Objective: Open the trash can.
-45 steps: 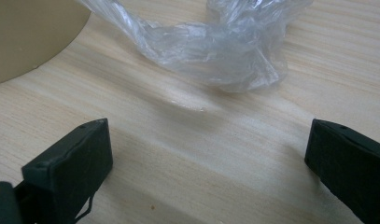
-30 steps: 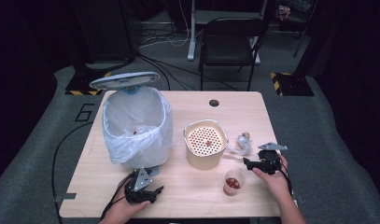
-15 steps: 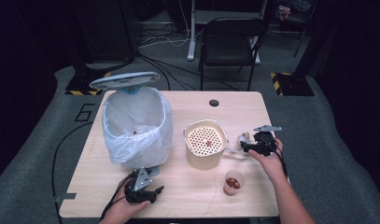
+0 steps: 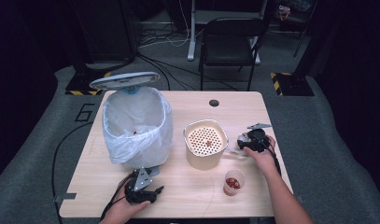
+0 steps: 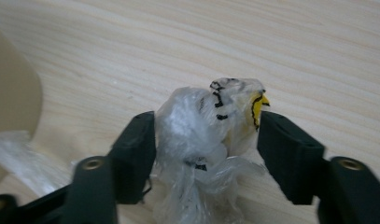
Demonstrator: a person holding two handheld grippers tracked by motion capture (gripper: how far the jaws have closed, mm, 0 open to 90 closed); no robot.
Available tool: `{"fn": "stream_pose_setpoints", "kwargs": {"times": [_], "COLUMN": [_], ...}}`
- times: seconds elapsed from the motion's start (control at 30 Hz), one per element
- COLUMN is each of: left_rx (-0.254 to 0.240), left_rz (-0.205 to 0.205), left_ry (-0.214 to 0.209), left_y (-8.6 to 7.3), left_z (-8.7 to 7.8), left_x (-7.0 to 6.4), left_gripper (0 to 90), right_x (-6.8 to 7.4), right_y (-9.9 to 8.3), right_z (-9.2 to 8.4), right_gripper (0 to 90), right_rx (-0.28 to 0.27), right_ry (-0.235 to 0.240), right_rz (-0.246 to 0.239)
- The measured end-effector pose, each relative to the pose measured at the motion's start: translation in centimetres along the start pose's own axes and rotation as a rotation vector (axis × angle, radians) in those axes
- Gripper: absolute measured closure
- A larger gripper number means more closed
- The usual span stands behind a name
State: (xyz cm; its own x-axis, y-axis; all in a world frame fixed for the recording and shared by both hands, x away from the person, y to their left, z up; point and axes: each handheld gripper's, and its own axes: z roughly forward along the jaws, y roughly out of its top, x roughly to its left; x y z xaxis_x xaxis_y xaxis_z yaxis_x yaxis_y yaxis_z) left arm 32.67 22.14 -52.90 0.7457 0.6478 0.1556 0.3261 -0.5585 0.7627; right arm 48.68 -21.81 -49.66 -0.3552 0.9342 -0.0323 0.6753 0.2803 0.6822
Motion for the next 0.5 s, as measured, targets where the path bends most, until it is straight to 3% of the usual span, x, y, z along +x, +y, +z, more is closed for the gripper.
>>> {"fn": "stream_pose_setpoints", "kwargs": {"times": [0.13, 0.27, 0.5], "left_rx": [0.000, 0.000, 0.001], "left_rz": [0.000, 0.000, 0.002], "left_ry": [0.000, 0.000, 0.002], "left_y": [0.00, 0.00, 0.01], "left_z": [0.00, 0.00, 0.00], "left_x": [0.00, 0.00, -0.01], "left_gripper": [22.8, 22.8, 22.8], "right_x": [0.05, 0.00, -0.06], "right_y": [0.03, -0.04, -0.16], "right_z": [-0.08, 0.03, 0.49], "right_gripper": [62.7, 66.6, 67.6], "right_rx": [-0.009, 0.001, 0.014], "right_ry": [0.006, 0.029, 0.051], "right_rz": [-0.009, -0.027, -0.016]}}
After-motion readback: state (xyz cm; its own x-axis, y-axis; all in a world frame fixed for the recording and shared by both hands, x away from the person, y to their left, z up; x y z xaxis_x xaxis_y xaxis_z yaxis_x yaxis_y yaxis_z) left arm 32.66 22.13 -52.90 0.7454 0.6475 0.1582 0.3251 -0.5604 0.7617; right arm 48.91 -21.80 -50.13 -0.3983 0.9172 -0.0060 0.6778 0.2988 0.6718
